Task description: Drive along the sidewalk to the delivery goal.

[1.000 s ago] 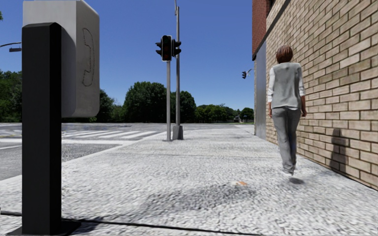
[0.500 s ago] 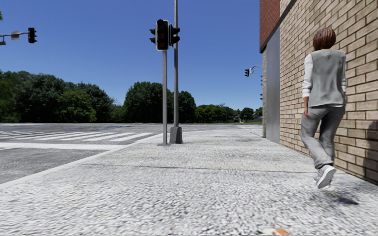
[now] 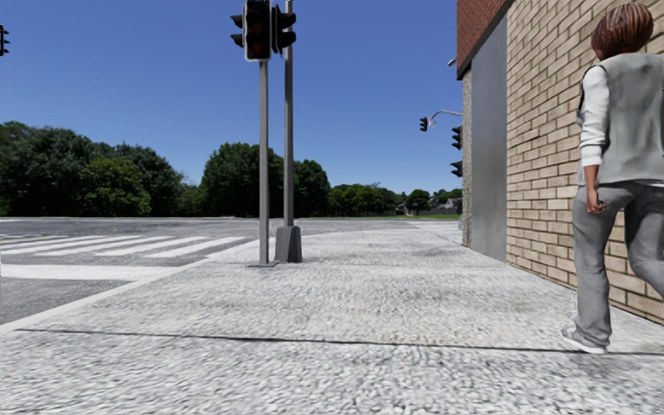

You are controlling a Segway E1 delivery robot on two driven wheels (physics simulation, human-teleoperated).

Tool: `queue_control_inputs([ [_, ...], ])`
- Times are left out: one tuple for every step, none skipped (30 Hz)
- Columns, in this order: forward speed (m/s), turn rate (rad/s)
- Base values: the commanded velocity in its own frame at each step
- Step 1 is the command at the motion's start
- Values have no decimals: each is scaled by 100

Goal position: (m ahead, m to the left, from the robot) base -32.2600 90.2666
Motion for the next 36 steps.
queue_control_inputs([
  [200,-24],
  [200,-24],
  [200,-24],
  [200,-24],
  [200,-24],
  [200,-24],
  [200,-24],
  [200,-24],
  [200,-24],
  [200,-24],
  [200,-24],
  [200,-24],
  [200,-24],
  [200,-24],
  [200,-24],
  [200,-24],
  [200,-24],
  [200,-24],
  [200,-24],
  [200,-24],
  [200,-24],
  [200,-24],
  [200,-24],
  [200,-24],
  [200,-24],
  [200,-24],
  [200,-24],
  [200,-17],
  [200,-17],
  [200,-2],
  [200,0],
  [200,0],
  [200,0],
  [200,0],
  [200,0],
  [200,0],
])
